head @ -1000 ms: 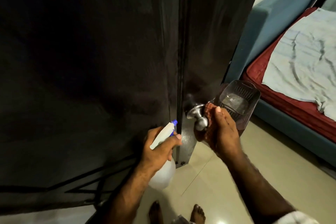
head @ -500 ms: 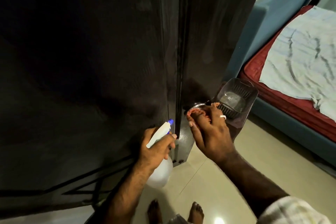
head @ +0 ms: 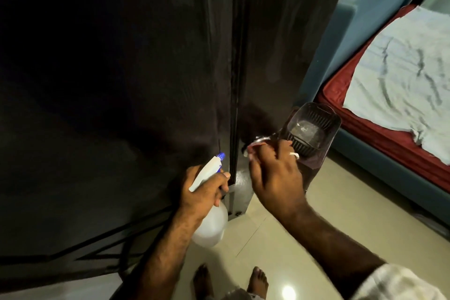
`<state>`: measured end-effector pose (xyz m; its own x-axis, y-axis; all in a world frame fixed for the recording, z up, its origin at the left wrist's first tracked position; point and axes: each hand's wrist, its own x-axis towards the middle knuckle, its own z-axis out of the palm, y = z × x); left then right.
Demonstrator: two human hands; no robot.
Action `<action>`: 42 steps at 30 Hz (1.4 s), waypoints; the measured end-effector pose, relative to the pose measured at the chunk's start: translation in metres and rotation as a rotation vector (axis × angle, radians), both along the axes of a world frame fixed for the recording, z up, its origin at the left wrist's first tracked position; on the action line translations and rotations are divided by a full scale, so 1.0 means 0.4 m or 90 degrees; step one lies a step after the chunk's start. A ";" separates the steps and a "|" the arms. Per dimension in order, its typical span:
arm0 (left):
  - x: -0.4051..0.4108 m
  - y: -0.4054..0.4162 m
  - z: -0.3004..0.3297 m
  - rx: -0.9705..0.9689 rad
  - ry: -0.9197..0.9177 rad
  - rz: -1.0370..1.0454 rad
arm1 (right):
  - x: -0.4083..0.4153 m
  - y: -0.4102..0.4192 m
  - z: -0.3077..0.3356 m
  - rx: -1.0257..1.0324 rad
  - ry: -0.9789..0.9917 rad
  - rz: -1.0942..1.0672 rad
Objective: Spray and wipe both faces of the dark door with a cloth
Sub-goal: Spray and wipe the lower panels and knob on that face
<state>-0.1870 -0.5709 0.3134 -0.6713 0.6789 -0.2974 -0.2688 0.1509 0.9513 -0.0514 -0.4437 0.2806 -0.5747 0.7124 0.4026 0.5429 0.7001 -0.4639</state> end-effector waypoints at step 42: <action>-0.001 -0.030 -0.011 -0.090 0.002 0.005 | -0.091 0.048 0.038 -1.000 0.625 -0.228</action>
<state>-0.1873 -0.5829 0.3090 -0.6772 0.6257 -0.3871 -0.2670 0.2812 0.9217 -0.0878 -0.4247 0.2959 -0.3369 0.7281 -0.5969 -0.2725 -0.6822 -0.6785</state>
